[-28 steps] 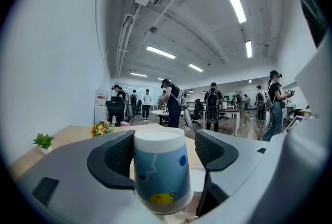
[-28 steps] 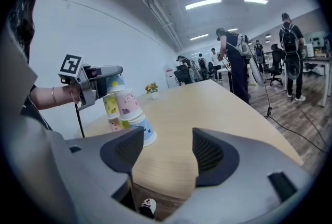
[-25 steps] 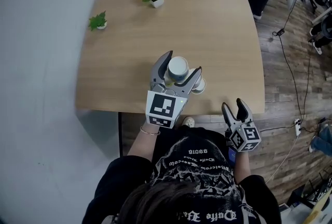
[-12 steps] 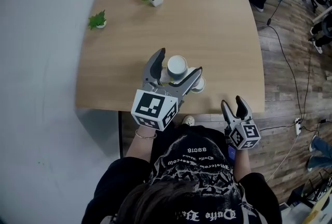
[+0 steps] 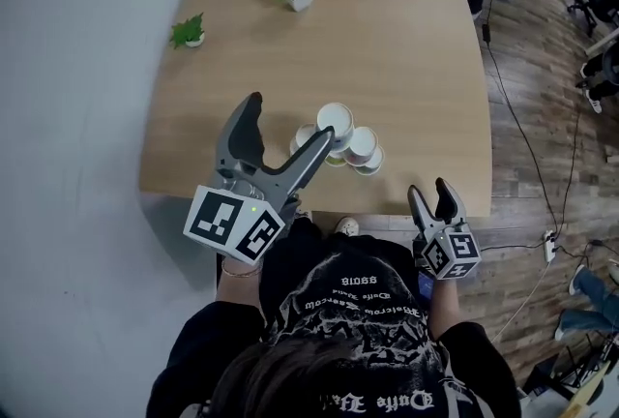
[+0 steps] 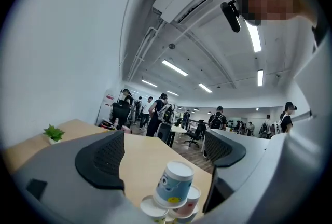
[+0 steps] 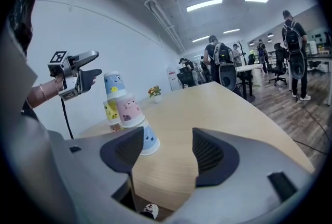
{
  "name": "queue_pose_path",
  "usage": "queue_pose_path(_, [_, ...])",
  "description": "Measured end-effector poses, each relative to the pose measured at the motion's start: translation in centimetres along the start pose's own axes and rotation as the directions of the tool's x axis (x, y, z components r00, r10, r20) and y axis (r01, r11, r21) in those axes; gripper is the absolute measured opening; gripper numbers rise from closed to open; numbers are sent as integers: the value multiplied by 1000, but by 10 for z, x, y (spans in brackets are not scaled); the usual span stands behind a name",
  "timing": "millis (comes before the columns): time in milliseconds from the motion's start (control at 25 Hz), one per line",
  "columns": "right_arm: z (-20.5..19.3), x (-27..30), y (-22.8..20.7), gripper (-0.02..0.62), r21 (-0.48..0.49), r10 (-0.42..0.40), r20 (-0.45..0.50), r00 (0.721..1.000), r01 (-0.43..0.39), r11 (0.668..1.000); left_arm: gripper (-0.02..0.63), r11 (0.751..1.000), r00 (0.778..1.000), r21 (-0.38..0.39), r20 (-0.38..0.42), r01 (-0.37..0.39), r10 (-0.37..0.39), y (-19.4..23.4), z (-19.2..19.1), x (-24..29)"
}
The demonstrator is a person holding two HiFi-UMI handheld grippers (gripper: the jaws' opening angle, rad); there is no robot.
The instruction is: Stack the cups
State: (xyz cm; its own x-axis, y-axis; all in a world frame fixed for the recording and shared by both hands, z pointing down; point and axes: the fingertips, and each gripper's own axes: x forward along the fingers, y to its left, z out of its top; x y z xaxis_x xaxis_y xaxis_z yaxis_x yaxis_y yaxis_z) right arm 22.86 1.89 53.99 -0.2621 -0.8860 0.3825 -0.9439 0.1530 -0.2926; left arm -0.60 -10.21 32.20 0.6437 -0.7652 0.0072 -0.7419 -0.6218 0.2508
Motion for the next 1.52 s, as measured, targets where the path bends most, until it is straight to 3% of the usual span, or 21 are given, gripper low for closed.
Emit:
queue_pose_path(320, [28,5,30,295,-46,72,63,995,-69,997,495,998,985,3,-162,-64,63,33,-50,-54])
queue_pose_path(680, [60,5,86,295,-137,190,108,976,-175,975,495,998,954,-30,-297,-50,39,16,-116,-85])
queue_pose_path(840, [57,2,108,295,-205,219,77,973,-199,958,495,999,931,-27,-364,-38,25,3,-148,-94])
queue_pose_path(1120, [40,2,122,295,-249,230,32,973,-215,944,494,1000,919,-29,-393,-4,-8,-18,-178,-98])
queue_pose_path(1320, [41,-1,129,288,-254,248,29,968,-233,939,486,1000,932,-4,-362,0,-2,-22,-173,-96])
queue_pose_path(1360, [42,-2,128,287,-258,240,36,970,-223,940,477,1000,934,3,-358,1,0,-23,-173,-96])
queue_pose_path(1440, [43,-3,127,142,-259,226,51,973,-206,944,431,999,932,34,-362,-3,15,-24,-175,-99])
queue_pose_path(1520, [43,-4,130,137,-258,242,48,969,-222,940,286,999,933,52,-358,-15,33,-24,-176,-102])
